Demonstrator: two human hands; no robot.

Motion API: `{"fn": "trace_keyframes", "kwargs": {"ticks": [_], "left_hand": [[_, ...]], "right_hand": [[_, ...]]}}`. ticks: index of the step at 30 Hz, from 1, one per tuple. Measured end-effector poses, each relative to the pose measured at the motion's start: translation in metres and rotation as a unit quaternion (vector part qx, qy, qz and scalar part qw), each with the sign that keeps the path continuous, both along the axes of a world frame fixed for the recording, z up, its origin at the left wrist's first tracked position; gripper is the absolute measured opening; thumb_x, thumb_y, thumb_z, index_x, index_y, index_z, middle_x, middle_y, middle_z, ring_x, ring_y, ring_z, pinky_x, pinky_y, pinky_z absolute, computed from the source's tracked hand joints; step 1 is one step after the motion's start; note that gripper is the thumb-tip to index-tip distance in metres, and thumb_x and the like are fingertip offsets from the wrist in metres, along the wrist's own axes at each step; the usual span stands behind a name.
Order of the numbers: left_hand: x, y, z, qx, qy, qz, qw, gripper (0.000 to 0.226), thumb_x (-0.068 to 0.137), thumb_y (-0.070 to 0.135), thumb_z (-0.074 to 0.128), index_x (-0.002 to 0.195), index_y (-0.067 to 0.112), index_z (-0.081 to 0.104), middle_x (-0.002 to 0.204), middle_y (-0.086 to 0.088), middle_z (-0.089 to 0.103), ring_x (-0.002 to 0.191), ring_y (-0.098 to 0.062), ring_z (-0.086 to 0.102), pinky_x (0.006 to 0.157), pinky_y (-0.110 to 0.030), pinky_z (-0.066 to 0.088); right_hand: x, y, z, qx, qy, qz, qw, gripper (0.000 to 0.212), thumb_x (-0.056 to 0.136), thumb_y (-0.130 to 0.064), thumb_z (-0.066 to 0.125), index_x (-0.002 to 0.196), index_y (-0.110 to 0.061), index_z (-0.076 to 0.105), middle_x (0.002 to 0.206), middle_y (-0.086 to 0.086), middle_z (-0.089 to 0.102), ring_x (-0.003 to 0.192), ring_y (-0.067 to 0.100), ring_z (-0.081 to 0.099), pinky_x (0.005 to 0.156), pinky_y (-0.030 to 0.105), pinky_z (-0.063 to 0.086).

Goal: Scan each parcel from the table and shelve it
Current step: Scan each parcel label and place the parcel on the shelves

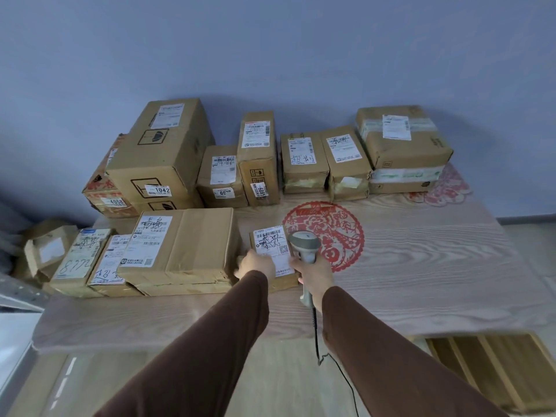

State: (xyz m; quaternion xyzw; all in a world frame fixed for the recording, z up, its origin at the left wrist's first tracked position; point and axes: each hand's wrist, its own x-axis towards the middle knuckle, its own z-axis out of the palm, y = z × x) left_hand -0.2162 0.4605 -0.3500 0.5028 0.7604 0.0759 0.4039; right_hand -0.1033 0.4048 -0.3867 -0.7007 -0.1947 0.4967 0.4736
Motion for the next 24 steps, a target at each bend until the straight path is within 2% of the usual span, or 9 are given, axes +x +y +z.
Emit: {"fn": "trace_keyframes", "kwargs": {"ticks": [2, 6, 10, 12, 15, 17, 19, 22, 24], "left_hand": [[0.001, -0.005, -0.008, 0.0, -0.043, 0.014, 0.999, 0.038, 0.104, 0.028, 0.048, 0.138, 0.013, 0.056, 0.141, -0.017, 0.057, 0.136, -0.034, 0.049, 0.117, -0.041, 0.037], [0.016, -0.017, 0.002, 0.06, -0.244, 0.054, 0.966, 0.045, 0.106, 0.017, 0.049, 0.151, 0.022, 0.047, 0.134, -0.008, 0.067, 0.118, -0.028, 0.066, 0.106, -0.047, 0.053], [0.039, -0.012, 0.051, 0.062, -0.422, 0.039, 0.904, 0.056, 0.11, 0.019, 0.047, 0.16, 0.037, 0.03, 0.127, 0.004, 0.071, 0.101, -0.015, 0.076, 0.077, -0.031, 0.064], [0.05, -0.007, 0.083, 0.067, -0.464, 0.003, 0.883, 0.06, 0.109, 0.021, 0.05, 0.162, 0.036, 0.025, 0.129, 0.0, 0.071, 0.105, -0.019, 0.076, 0.079, -0.034, 0.064], [0.065, -0.002, 0.138, 0.057, -0.513, -0.033, 0.856, 0.061, 0.107, 0.022, 0.057, 0.161, 0.029, 0.032, 0.136, -0.009, 0.068, 0.123, -0.031, 0.067, 0.106, -0.052, 0.053], [0.075, -0.003, 0.175, 0.066, -0.535, -0.082, 0.838, 0.05, 0.106, 0.023, 0.058, 0.154, 0.026, 0.046, 0.132, -0.004, 0.072, 0.124, -0.026, 0.067, 0.106, -0.043, 0.054], [0.084, -0.006, 0.213, 0.098, -0.539, -0.123, 0.827, 0.05, 0.105, 0.024, 0.059, 0.154, 0.027, 0.046, 0.13, 0.002, 0.073, 0.124, -0.017, 0.067, 0.104, -0.029, 0.052], [0.094, -0.011, 0.267, 0.137, -0.549, -0.167, 0.807, 0.056, 0.103, 0.026, 0.063, 0.154, 0.029, 0.04, 0.123, 0.004, 0.077, 0.118, -0.012, 0.07, 0.101, -0.021, 0.051], [0.098, -0.015, 0.3, 0.16, -0.551, -0.194, 0.796, 0.056, 0.101, 0.029, 0.065, 0.151, 0.032, 0.041, 0.116, 0.007, 0.079, 0.112, -0.007, 0.072, 0.095, -0.016, 0.052]], "right_hand": [[0.009, -0.003, -0.002, -0.004, 0.006, 0.006, 1.0, 0.02, 0.09, -0.015, 0.078, 0.107, -0.008, 0.07, 0.095, 0.008, 0.074, 0.091, 0.027, 0.067, 0.097, 0.055, 0.054], [0.028, -0.007, 0.012, 0.027, 0.009, -0.019, 0.999, 0.015, 0.09, -0.011, 0.077, 0.103, -0.008, 0.071, 0.089, 0.009, 0.073, 0.083, 0.026, 0.066, 0.089, 0.054, 0.058], [0.061, -0.005, 0.066, 0.116, 0.026, -0.049, 0.992, 0.017, 0.09, -0.013, 0.078, 0.103, -0.021, 0.072, 0.087, -0.007, 0.08, 0.086, 0.017, 0.075, 0.078, 0.037, 0.061], [0.079, -0.006, 0.103, 0.164, 0.008, -0.062, 0.985, 0.02, 0.089, -0.015, 0.08, 0.106, -0.021, 0.072, 0.095, -0.005, 0.08, 0.09, 0.011, 0.075, 0.076, 0.027, 0.06], [0.105, -0.009, 0.166, 0.222, -0.026, -0.072, 0.972, 0.023, 0.088, -0.019, 0.082, 0.107, -0.024, 0.071, 0.097, -0.008, 0.077, 0.085, 0.002, 0.072, 0.065, 0.015, 0.052], [0.12, -0.013, 0.208, 0.251, -0.041, -0.07, 0.965, 0.029, 0.088, -0.021, 0.081, 0.115, -0.022, 0.07, 0.103, -0.005, 0.078, 0.089, 0.004, 0.074, 0.072, 0.021, 0.055], [0.133, -0.018, 0.248, 0.283, -0.065, -0.072, 0.954, 0.028, 0.089, -0.021, 0.08, 0.116, -0.02, 0.071, 0.103, -0.004, 0.08, 0.094, 0.01, 0.076, 0.079, 0.028, 0.059], [0.148, -0.03, 0.308, 0.338, -0.108, -0.07, 0.932, 0.023, 0.09, -0.02, 0.079, 0.111, -0.024, 0.073, 0.098, -0.012, 0.08, 0.09, 0.005, 0.076, 0.069, 0.018, 0.058], [0.153, -0.038, 0.344, 0.364, -0.129, -0.063, 0.92, 0.024, 0.091, -0.021, 0.078, 0.114, -0.026, 0.072, 0.101, -0.013, 0.08, 0.092, 0.005, 0.076, 0.073, 0.019, 0.059]]}}
